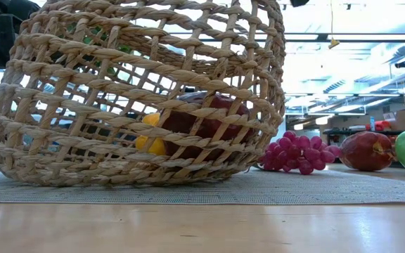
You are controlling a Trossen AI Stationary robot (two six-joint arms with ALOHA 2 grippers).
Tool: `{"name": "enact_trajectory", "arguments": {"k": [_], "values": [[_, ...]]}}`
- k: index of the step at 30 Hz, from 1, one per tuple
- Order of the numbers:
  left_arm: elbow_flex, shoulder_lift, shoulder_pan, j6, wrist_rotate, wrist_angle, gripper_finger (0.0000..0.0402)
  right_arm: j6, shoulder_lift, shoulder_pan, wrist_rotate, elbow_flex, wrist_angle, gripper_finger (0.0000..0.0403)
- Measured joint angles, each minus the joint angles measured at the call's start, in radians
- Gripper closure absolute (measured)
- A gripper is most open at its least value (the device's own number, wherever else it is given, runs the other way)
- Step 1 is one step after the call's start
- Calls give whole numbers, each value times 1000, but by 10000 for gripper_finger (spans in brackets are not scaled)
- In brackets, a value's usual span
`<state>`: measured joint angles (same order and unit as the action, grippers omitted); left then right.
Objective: Build produce basket
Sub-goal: Put the red apple in the basket
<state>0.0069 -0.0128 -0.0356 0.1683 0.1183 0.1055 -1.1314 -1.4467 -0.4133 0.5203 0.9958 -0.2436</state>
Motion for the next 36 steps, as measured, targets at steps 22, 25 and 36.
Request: {"name": "enact_trajectory", "arguments": {"k": [22,25,36], "values": [[0,0,0,0,0,0,241,-668,-40,-26,117,0,-62,46],[0,0,0,0,0,0,241,-679,-40,-26,117,0,-62,46],[0,0,0,0,0,0,241,-672,-40,-26,117,0,-62,43]]}}
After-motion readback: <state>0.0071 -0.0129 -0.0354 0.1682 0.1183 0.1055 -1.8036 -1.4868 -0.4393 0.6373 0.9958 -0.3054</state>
